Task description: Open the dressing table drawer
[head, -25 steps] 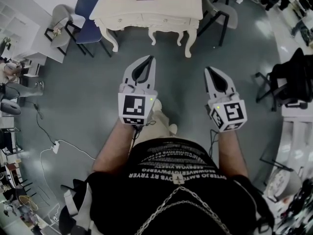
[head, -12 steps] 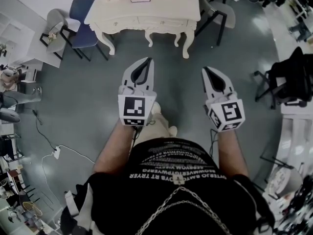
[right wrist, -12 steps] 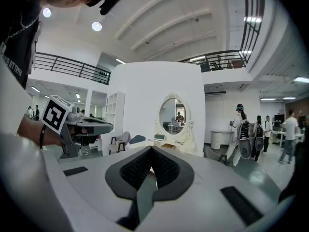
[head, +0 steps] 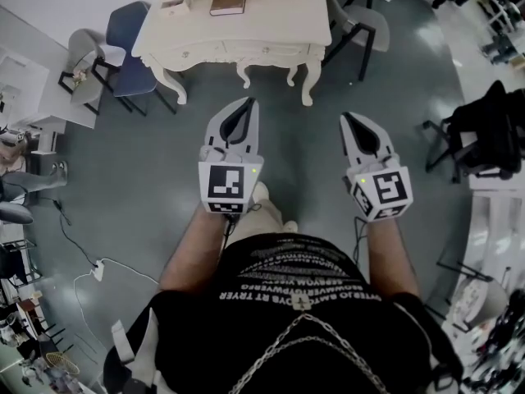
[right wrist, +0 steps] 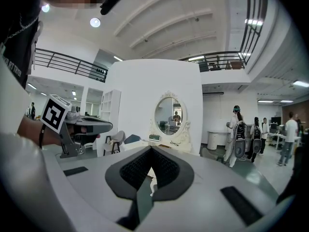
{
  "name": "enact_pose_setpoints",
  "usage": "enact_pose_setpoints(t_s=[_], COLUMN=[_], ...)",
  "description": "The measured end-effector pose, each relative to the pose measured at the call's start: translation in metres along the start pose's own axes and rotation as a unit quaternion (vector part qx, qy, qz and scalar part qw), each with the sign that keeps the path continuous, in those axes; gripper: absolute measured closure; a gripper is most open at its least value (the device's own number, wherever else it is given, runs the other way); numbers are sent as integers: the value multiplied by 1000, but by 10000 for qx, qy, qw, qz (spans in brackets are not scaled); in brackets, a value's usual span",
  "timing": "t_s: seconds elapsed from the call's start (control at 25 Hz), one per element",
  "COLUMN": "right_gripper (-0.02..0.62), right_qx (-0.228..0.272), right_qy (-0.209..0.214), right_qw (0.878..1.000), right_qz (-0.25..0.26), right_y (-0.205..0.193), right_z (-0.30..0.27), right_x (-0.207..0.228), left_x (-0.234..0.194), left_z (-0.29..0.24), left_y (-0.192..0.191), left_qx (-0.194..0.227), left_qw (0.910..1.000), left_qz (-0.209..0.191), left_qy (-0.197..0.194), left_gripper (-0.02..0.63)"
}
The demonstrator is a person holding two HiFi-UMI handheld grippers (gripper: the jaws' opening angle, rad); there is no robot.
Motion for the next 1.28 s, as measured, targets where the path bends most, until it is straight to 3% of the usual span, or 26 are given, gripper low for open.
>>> enact_pose_setpoints(t_s=[0.52, 1.28], right_gripper=[594, 594], right_qx=[62, 81], right_qy=[-45, -207], right_qw=[10000, 9997], right_qz=[-6, -47], right_y=[22, 46], right_z=[-64, -157], right_x=[15, 15], left_x=[-37, -116], left_z=[-57, -120], left_y=[-8, -21], left_qx=[-24, 155], left_qw=[9995, 9989], left_qz=[-58, -118], left_qy=[-304, -437], left_gripper=[602, 601])
Point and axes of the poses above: the fingertips, and each gripper's own axes: z backward along the fingers, x to its right, y out of its top, the point moved 3 cm from there along z, backward along the fingers, and after that the axes turned 13 degrees about -z, right-handed, at the moved point
